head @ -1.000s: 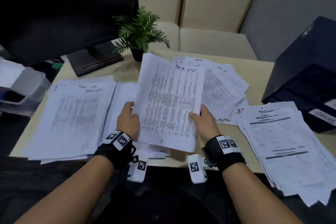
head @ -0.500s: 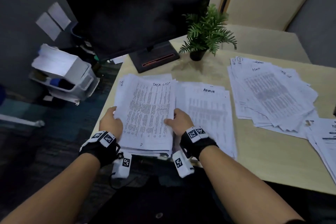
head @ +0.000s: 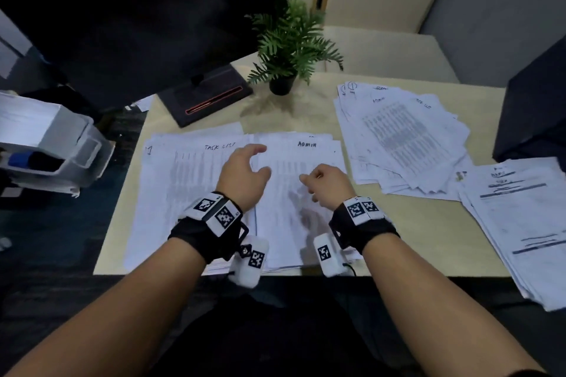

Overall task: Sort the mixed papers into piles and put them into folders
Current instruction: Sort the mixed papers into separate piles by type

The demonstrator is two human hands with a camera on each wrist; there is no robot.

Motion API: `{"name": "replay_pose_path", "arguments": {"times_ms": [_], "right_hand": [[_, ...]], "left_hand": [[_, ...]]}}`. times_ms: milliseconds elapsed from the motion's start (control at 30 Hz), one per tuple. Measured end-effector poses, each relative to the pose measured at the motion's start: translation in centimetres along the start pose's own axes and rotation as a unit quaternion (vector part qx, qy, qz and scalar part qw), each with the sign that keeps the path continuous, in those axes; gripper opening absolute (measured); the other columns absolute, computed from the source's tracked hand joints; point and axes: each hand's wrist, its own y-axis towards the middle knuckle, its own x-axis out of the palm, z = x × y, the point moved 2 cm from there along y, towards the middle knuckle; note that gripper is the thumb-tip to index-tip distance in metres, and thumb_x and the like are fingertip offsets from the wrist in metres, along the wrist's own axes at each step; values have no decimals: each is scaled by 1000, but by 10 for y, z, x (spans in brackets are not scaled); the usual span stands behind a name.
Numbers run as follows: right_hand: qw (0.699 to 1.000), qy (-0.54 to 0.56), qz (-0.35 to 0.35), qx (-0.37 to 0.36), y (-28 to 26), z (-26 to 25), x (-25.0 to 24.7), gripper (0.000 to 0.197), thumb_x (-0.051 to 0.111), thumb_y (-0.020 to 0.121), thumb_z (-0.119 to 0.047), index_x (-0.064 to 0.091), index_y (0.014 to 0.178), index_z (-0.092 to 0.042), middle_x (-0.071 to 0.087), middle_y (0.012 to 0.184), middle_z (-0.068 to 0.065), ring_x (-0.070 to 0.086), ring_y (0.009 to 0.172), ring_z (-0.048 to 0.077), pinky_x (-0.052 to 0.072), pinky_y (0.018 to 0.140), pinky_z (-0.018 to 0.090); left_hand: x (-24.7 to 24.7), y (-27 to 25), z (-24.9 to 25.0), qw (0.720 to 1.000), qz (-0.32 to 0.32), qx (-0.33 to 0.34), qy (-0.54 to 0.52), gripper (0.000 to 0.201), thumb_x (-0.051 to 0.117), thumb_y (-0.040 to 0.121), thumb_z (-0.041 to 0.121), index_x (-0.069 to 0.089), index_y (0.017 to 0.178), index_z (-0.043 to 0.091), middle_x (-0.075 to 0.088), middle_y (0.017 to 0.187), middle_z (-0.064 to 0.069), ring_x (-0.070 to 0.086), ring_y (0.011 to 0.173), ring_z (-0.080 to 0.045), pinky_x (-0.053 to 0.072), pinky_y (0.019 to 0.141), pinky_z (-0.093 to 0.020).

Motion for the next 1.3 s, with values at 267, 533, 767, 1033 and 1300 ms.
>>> {"name": "replay_pose_path", "arguments": {"times_ms": [267, 533, 767, 1033, 1300], "right_hand": [[995, -10, 71, 66, 47, 111, -134, 17, 67, 85, -31, 61, 87, -16, 63, 92, 1, 60, 88, 22, 45, 73, 30], [990, -87, 73, 84, 107, 197, -223, 40, 66, 87, -30, 57, 121, -11, 56, 127, 11, 57, 106, 26, 41, 80, 27], [981, -127, 101, 106, 165, 221, -275, 52, 64, 87, -28, 49, 134, -11, 43, 138, 15, 41, 127, 35, 40, 99, 39], [968, -201, 95, 120, 194, 236, -288, 41, 62, 88, -24, 51, 124, -9, 52, 127, 13, 46, 120, 35, 38, 97, 44], [991, 113, 72, 17, 152, 230, -301, 15, 60, 88, -6, 59, 102, -13, 65, 96, 6, 61, 84, 26, 47, 70, 31]], "left_hand": [[135, 27, 82, 994, -101, 20, 22, 42, 55, 91, 17, 50, 132, 21, 46, 139, 1, 48, 116, -12, 34, 88, -21], [260, 47, 114, 986, -136, -59, 81, 45, 56, 90, 16, 49, 134, 18, 45, 140, -5, 47, 123, -20, 33, 96, -22], [312, 72, 129, 977, -171, -86, 93, 51, 53, 90, 16, 44, 140, 19, 43, 144, -2, 46, 123, -15, 34, 88, -12], [339, 80, 131, 964, -207, -103, 134, 61, 59, 87, 19, 38, 144, 19, 45, 144, -6, 47, 127, -22, 36, 96, -23], [332, 78, 117, 980, -131, -143, 47, 64, 58, 89, 20, 29, 146, 21, 42, 145, -7, 51, 121, -23, 44, 90, -26]]}}
